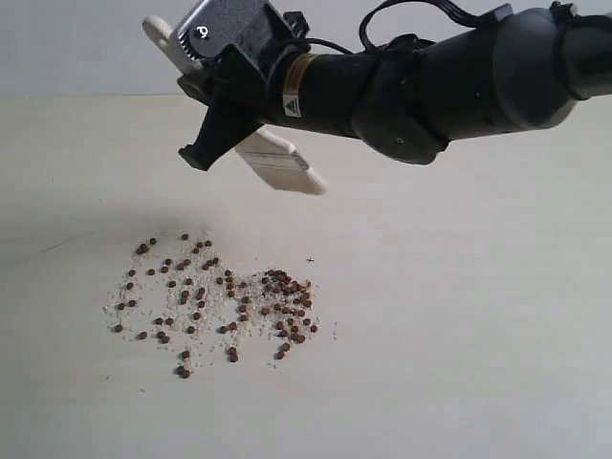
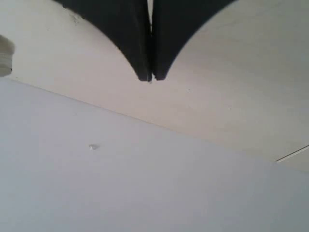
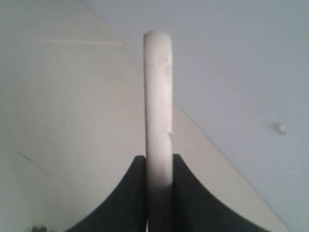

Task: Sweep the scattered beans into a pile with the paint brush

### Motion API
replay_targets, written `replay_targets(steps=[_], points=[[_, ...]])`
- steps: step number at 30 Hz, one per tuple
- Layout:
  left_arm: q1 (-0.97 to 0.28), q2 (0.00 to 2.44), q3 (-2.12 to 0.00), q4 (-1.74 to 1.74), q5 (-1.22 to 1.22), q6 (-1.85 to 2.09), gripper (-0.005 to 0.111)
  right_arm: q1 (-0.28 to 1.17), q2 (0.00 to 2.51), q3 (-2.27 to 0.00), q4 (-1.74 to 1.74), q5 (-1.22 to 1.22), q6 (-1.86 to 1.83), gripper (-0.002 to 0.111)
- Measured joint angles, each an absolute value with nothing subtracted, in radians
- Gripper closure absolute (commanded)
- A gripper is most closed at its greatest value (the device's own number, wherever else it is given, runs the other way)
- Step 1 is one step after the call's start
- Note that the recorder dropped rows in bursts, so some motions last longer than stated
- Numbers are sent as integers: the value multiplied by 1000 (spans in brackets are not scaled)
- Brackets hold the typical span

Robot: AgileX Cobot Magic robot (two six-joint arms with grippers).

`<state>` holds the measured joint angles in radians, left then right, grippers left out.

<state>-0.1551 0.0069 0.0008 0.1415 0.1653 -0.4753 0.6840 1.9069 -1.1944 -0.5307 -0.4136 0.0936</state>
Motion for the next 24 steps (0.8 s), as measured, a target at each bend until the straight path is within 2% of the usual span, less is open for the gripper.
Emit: replay_targets(steps=[7,11,19,24], points=[[-155,7,1,142,165,-475,107,685,1911,-1196,-809,-720,166,108],[-155,7,1,142,165,-475,107,679,1945,-1252,-944,-809,272,108],[-155,7,1,142,165,-475,107,606,2113,-1524,-1405,-1136,663,108],[-155,7,1,142,165,-475,107,581,2270,-1731,-1516,-1203,772,108]])
